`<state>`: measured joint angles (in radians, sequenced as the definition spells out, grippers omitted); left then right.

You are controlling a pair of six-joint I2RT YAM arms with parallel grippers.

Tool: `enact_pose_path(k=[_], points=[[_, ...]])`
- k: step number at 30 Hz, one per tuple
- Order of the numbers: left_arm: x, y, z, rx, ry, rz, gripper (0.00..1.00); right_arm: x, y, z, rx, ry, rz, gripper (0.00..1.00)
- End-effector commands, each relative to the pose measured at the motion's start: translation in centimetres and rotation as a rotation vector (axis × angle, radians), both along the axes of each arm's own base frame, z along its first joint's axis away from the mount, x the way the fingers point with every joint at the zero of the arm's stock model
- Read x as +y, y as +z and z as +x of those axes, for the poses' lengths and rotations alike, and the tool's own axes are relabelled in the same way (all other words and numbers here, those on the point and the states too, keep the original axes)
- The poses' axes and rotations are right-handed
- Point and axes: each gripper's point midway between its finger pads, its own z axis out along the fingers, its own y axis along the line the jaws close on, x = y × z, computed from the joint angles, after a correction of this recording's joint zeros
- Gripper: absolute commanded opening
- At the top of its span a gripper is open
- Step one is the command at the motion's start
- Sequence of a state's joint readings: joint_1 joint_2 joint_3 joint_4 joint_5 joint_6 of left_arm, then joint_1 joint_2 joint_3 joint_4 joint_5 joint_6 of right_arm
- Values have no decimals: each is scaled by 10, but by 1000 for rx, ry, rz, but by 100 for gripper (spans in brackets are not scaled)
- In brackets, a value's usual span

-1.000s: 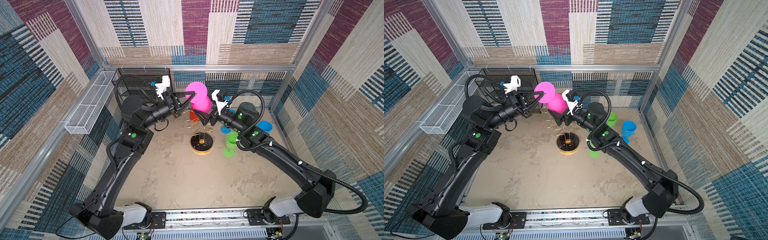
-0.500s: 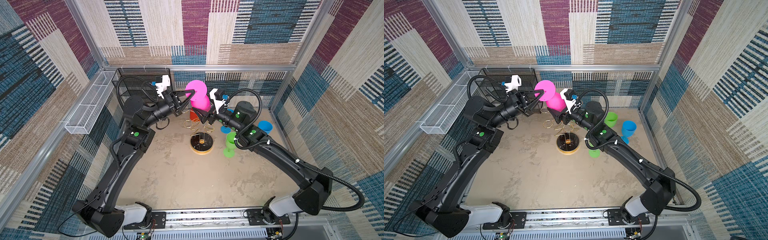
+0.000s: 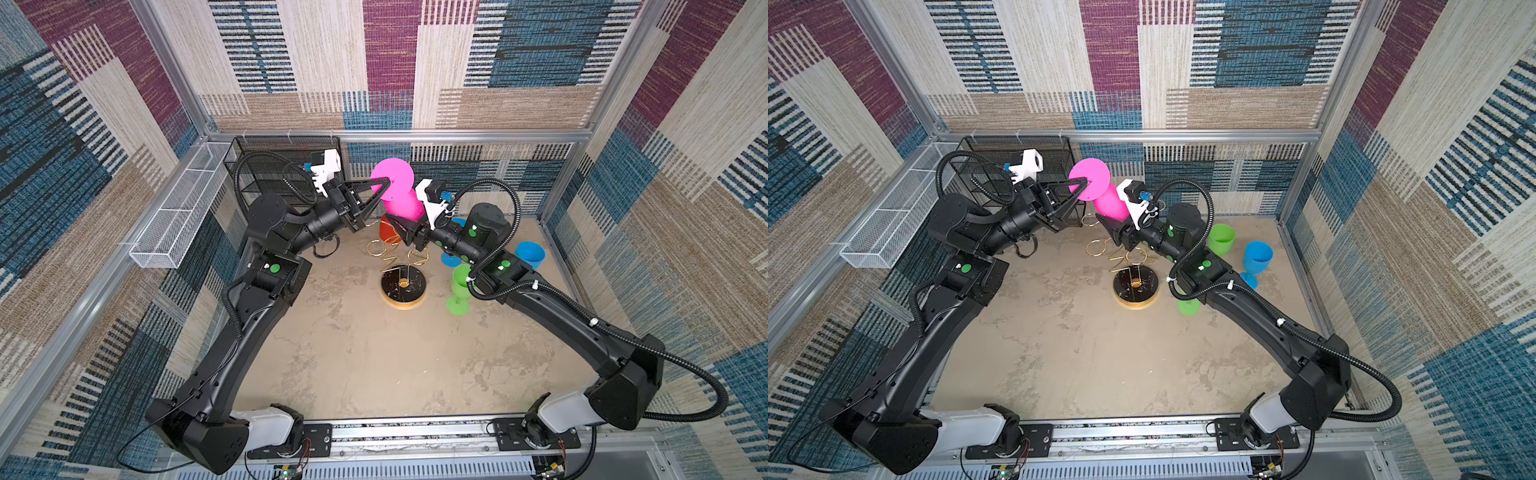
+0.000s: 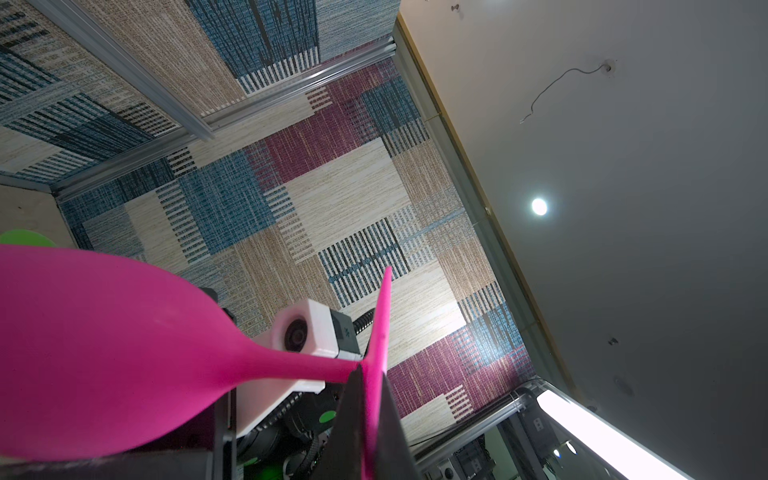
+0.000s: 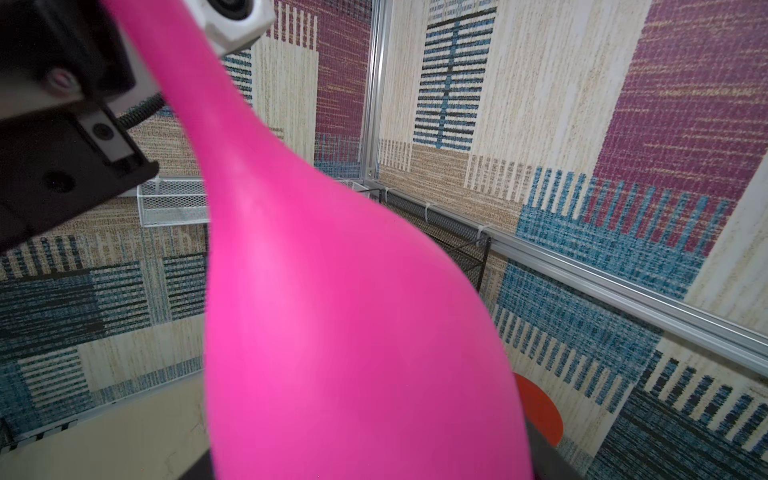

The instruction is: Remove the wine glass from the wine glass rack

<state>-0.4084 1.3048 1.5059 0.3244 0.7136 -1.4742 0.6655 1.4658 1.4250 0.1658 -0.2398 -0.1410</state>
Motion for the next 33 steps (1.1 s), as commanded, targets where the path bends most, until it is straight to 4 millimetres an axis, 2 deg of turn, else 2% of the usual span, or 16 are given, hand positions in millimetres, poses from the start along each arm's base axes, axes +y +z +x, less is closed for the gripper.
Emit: enact_pose_path(k=[1,9,11,12,14,15,21,25,33], points=[[0,7,-10,-51,-44,-11,0,-9,11,-4,23,-20,56,63],[0,2,-3,-37,-39,-20,5,-16,6,-17,43,-13,40,56],[0,0,-2,-32,-42,-18,2,-16,6,-20,49,-3,37,57],[-1,0,-2,-31,-46,-16,0,-15,5,-20,52,2,34,62],[-2,-1,-1,-22,-51,-13,0,-16,7,-21,52,2,41,81],[-2,-1,-1,-20,-53,-14,0,-16,9,-21,47,3,47,87],[-2,-1,-3,-9,-67,-16,0,-12,20,-16,29,-3,62,100],[-2,-1,-4,-5,-69,-21,0,-6,21,-13,34,15,64,100],[-2,4,-5,-8,-80,-39,0,-5,15,-14,45,23,55,83]])
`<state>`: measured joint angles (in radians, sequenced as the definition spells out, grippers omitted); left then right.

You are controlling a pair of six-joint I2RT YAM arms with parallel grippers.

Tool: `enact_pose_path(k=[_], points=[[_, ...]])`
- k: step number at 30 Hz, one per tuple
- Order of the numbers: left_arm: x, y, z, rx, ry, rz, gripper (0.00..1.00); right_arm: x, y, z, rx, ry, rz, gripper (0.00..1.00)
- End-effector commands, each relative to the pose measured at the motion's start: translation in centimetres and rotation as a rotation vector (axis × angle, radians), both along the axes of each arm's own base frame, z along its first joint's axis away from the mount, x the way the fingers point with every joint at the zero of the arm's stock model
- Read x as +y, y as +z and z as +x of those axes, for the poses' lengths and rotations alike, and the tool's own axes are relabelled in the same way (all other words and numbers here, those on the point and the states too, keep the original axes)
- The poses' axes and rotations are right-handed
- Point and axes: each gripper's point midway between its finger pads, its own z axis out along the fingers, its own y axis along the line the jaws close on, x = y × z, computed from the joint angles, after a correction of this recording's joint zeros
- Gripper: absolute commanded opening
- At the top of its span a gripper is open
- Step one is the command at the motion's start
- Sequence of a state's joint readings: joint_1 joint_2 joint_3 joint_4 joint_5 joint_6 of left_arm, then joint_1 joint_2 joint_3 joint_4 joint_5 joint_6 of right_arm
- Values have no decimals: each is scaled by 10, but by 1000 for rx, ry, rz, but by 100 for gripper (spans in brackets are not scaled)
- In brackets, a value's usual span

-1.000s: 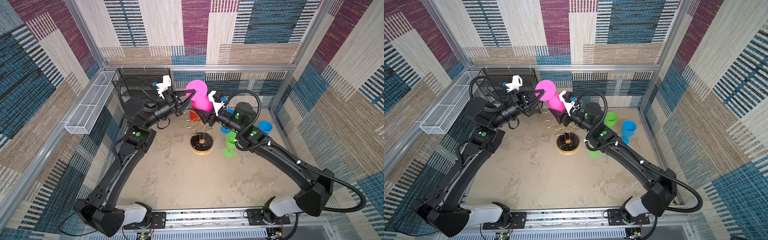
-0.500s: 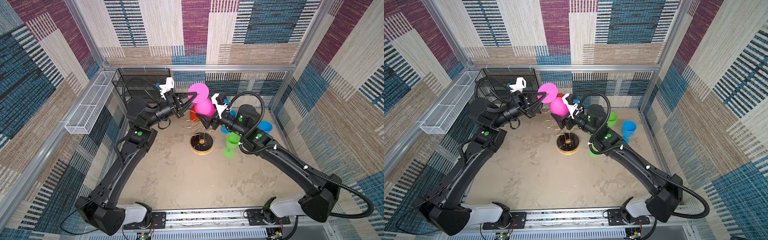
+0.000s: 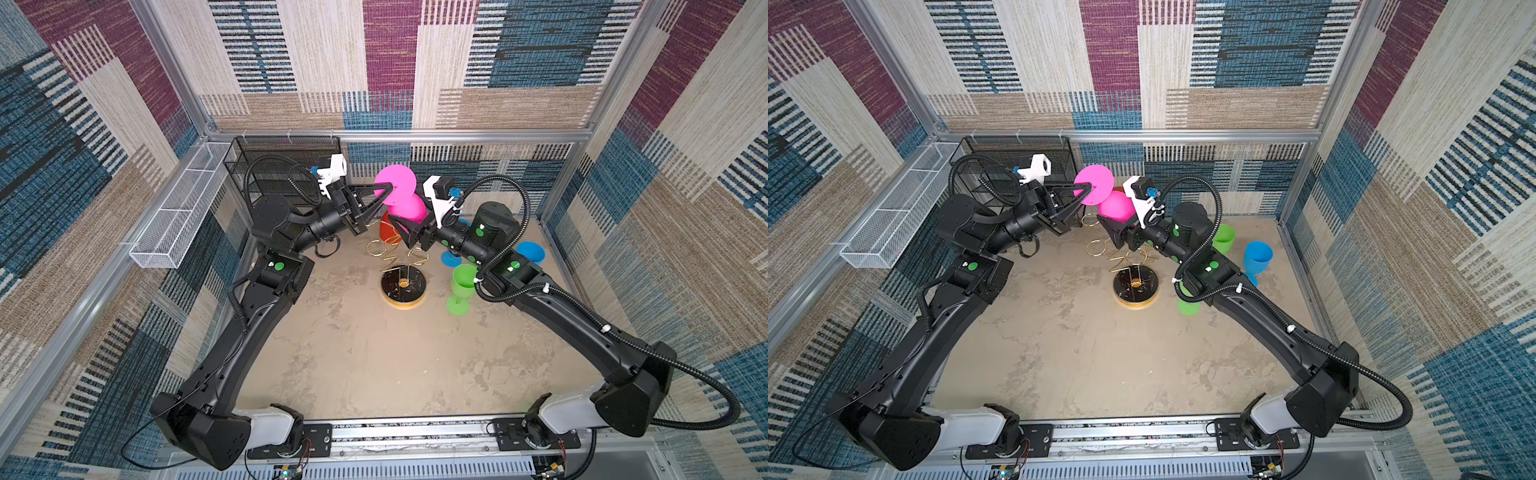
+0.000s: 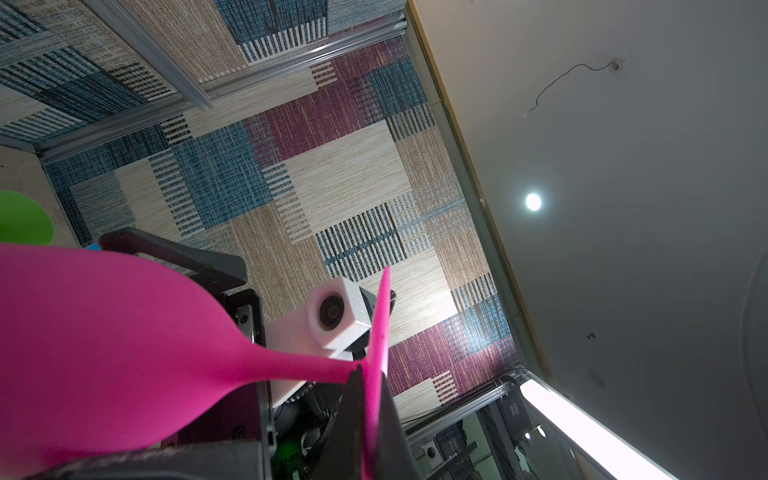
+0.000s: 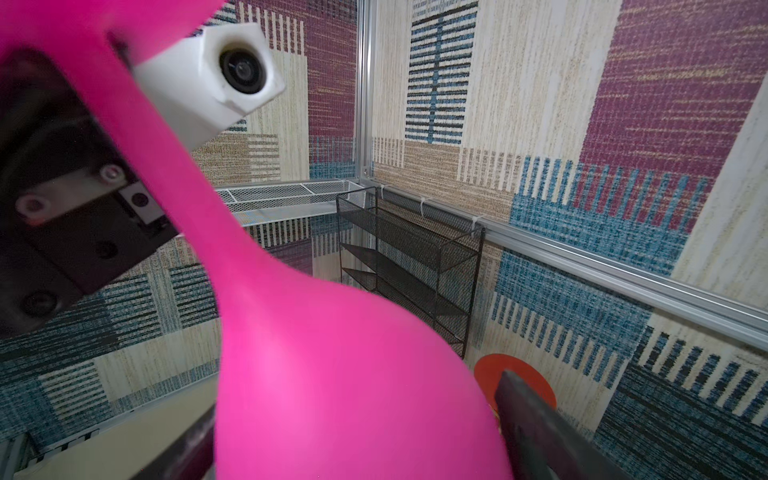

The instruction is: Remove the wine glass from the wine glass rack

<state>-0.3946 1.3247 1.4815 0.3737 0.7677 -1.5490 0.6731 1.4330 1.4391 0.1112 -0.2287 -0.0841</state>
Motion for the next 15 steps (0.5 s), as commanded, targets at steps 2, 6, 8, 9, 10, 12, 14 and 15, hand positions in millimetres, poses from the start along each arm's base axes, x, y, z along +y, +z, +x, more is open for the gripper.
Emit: enact_pose_path(k=[2,6,8,9,10,12,14,15], points=[[2,16,-9,-62,-24,-38,0,1,7,-5,-8,21,25,77],[2,15,-8,-69,-20,-36,0,1,8,-7,-6,22,28,72],[2,15,-7,-82,-6,-36,9,0,7,-9,1,21,26,71],[4,15,-7,-91,3,-37,11,0,8,-10,2,23,25,69],[5,15,-7,-100,14,-35,16,-1,8,-10,6,22,24,68],[5,15,-6,-114,28,-28,27,-3,6,-13,12,23,20,67],[6,16,-7,-128,38,-25,35,-5,5,-16,19,22,17,67],[7,17,-7,-134,43,-28,37,-6,3,-17,25,19,14,66]])
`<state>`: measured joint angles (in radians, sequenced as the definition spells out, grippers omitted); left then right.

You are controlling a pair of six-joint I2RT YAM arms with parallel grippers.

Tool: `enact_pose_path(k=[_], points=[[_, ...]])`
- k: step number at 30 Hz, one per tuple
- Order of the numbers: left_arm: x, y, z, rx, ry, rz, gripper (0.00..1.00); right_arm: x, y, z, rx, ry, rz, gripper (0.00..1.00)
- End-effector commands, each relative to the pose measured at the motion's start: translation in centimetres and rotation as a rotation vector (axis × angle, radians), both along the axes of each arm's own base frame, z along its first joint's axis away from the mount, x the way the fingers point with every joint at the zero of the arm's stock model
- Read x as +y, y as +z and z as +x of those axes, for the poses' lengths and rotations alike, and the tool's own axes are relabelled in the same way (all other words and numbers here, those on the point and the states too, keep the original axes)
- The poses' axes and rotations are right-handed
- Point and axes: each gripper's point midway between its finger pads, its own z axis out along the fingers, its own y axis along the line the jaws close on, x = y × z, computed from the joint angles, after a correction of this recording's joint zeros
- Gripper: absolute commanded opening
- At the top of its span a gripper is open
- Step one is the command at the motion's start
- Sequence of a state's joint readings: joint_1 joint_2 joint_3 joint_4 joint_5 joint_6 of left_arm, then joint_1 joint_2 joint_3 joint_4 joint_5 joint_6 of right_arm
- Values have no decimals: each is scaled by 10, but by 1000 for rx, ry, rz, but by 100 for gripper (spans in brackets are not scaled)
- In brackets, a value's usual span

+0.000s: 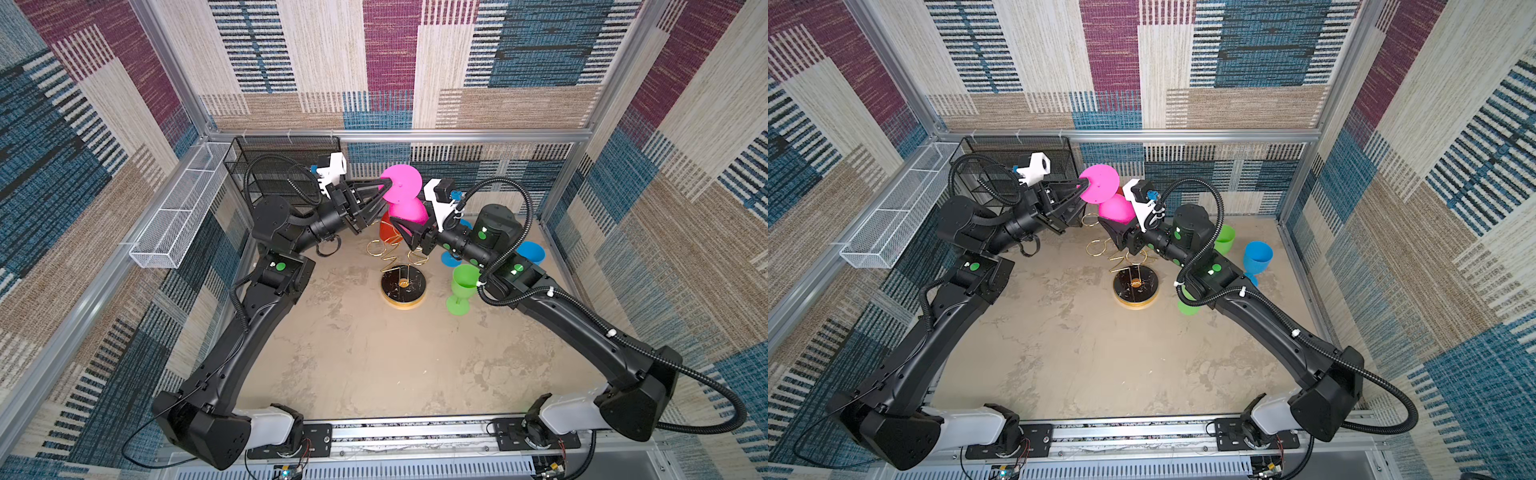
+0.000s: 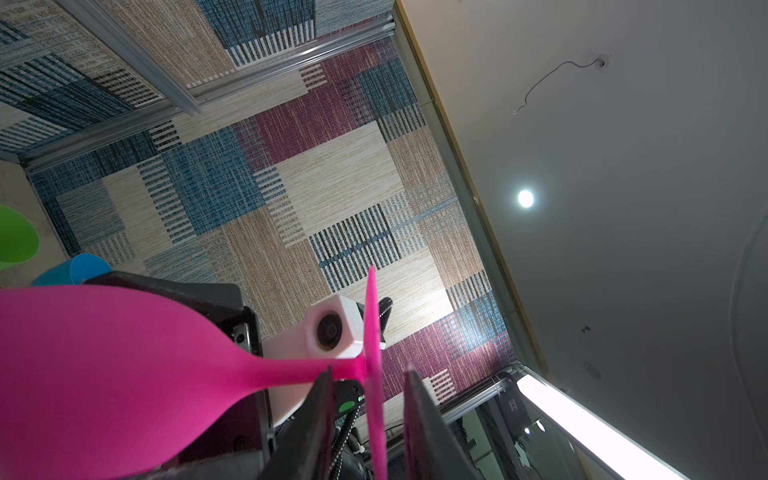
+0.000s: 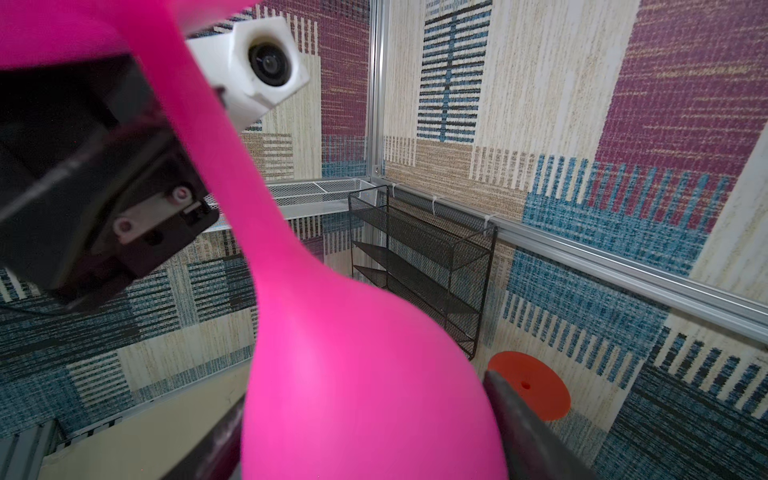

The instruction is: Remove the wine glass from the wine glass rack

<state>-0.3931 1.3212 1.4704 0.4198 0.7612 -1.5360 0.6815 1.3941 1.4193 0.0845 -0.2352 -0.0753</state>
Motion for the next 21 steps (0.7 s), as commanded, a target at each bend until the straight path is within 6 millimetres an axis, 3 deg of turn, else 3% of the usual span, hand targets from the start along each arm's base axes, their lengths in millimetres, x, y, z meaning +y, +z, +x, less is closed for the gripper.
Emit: enact_pose_path(k=[1,6,9,16,21], points=[[6,12,-4,-93,38,-21,38,-4,1,-6,24,5,12,65],[18,12,0,-127,92,-41,41,-14,1,-11,86,-20,6,62],[30,8,3,-236,206,24,40,-20,-2,-14,149,-39,-20,60],[76,-11,14,-735,780,449,42,-29,-14,-29,297,-32,-100,55],[69,-20,3,-1219,904,645,43,-28,-15,-40,362,13,-129,51]])
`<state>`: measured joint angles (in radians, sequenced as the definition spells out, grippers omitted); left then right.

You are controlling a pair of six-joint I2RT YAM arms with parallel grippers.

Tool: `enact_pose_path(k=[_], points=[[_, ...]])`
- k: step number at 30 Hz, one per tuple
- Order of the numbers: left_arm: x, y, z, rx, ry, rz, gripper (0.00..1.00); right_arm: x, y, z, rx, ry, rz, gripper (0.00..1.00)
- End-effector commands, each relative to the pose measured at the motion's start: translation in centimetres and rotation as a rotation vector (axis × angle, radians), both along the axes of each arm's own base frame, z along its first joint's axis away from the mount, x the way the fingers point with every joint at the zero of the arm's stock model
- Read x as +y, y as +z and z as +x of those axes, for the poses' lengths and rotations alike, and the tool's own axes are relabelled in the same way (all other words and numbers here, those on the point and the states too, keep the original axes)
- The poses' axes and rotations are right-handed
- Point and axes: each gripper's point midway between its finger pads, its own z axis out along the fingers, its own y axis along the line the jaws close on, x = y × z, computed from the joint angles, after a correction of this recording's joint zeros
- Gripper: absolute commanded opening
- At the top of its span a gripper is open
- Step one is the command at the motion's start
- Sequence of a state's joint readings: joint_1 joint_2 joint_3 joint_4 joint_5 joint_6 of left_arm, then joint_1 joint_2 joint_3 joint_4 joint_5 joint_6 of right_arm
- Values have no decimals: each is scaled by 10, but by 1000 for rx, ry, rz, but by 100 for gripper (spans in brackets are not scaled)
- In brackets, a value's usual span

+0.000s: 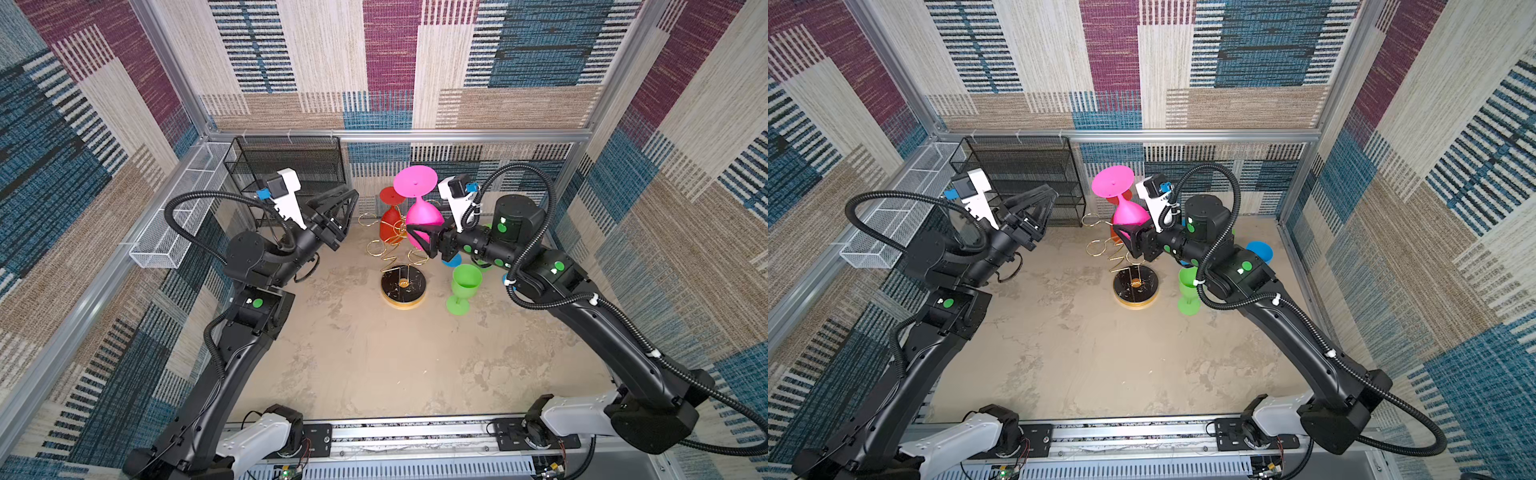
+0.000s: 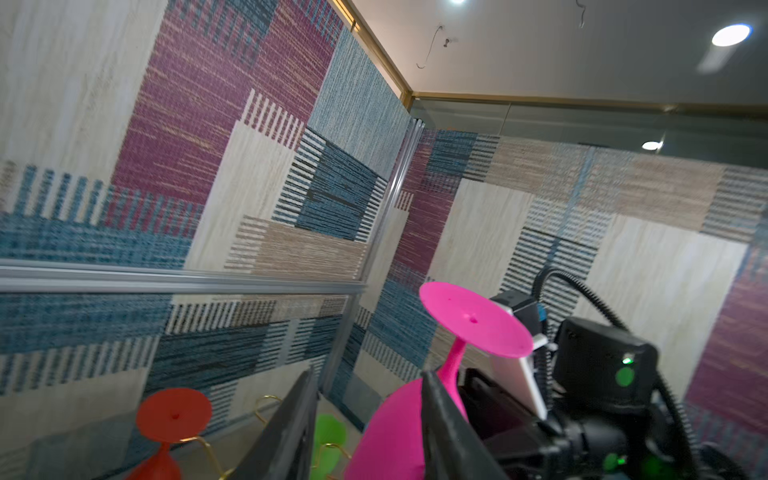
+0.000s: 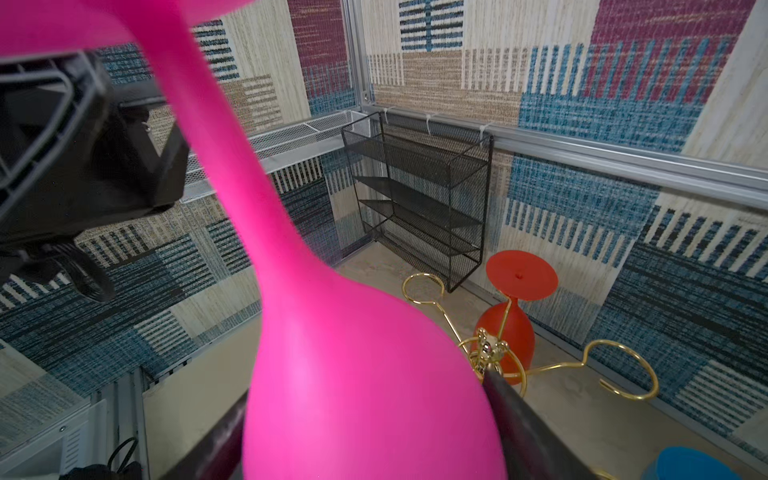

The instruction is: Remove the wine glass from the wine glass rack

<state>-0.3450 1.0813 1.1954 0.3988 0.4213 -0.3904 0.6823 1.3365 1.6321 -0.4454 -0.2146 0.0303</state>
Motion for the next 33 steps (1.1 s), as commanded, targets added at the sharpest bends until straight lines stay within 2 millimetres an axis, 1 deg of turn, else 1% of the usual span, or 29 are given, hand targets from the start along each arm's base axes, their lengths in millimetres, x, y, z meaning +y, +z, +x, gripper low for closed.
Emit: enact_pose_path(k=[1,5,10,16,23,24,30,33], points=[[-3,5,-7,-419,181,312,43,2,-14,-11,90,46,-26,51],[-23,-2,-21,-640,130,463,44,7,-26,-13,129,69,-42,48],[-36,-8,-29,-775,75,546,47,14,-36,-17,152,101,-42,46],[-46,-18,-29,-831,22,600,48,27,-44,-21,178,147,-40,44],[-52,-26,-28,-861,-14,640,47,41,-49,-27,189,181,-45,43],[-52,-27,-27,-865,-12,644,47,42,-60,-28,208,184,-60,43],[-53,-30,-26,-884,-10,671,43,47,-70,-30,232,199,-71,43],[-54,-33,-24,-886,-6,692,39,47,-69,-31,229,199,-67,43]])
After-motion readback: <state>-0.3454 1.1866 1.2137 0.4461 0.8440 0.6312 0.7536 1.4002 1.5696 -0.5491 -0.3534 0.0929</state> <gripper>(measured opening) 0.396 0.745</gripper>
